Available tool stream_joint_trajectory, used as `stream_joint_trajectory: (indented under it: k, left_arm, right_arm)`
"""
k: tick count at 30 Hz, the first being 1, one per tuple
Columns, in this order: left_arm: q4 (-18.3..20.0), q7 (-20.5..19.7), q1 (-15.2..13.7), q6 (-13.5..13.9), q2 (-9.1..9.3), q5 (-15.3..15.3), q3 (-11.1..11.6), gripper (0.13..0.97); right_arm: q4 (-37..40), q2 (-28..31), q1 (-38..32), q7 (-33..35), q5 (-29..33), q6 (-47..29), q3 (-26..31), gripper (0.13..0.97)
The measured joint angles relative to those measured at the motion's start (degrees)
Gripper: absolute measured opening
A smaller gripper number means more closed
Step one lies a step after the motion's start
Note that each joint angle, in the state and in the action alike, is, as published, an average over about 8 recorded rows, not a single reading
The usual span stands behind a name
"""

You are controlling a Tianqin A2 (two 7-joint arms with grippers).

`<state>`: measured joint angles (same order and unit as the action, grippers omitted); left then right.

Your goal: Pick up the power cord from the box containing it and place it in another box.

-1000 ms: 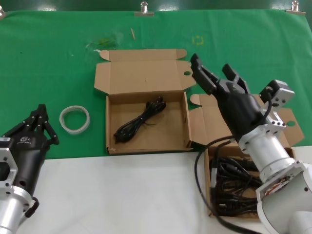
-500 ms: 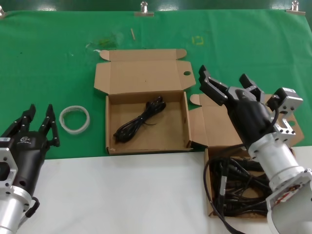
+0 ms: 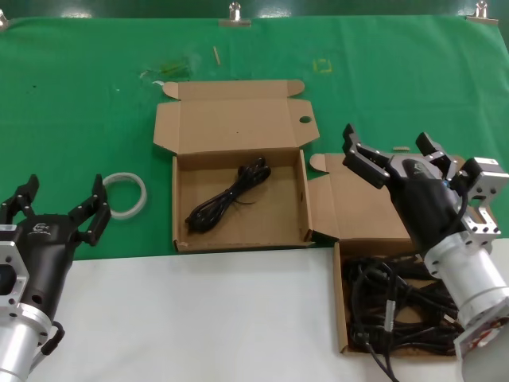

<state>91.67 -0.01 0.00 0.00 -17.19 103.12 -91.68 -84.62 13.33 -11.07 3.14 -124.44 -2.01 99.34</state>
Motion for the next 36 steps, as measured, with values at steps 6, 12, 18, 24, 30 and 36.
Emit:
stream_joint_trajectory:
  k: [6, 12, 18, 24, 30, 36]
  left_arm:
    - [0.0, 0.0, 0.0, 0.0, 0.0, 0.01, 0.0, 0.623]
    - [0.0, 0.0, 0.0, 0.0, 0.0, 0.01, 0.0, 0.769]
    - [0.0, 0.0, 0.0, 0.0, 0.0, 0.01, 0.0, 0.801]
    - [0.0, 0.03, 0.0, 0.0, 0.0, 0.01, 0.0, 0.898]
    - [0.0, 0.03, 0.0, 0.0, 0.0, 0.01, 0.0, 0.936]
    - [0.0, 0.01, 0.0, 0.0, 0.0, 0.01, 0.0, 0.961]
  right_arm:
    - [-0.91, 0.5, 1.43, -0.4, 2.77, 0.26, -0.99, 0.965]
    - [-1.81, 0.99, 2.83, -0.81, 5.48, 0.52, -1.96, 0.966]
    - [-2.72, 1.49, 4.28, -1.21, 8.22, 0.78, -2.96, 0.966]
    - [-3.63, 1.99, 5.7, -1.61, 10.99, 1.04, -3.95, 0.966]
    - [-4.56, 2.49, 7.15, -2.03, 13.77, 1.3, -4.95, 0.966]
    - [-5.45, 2.99, 8.56, -2.43, 16.48, 1.56, -5.93, 0.966]
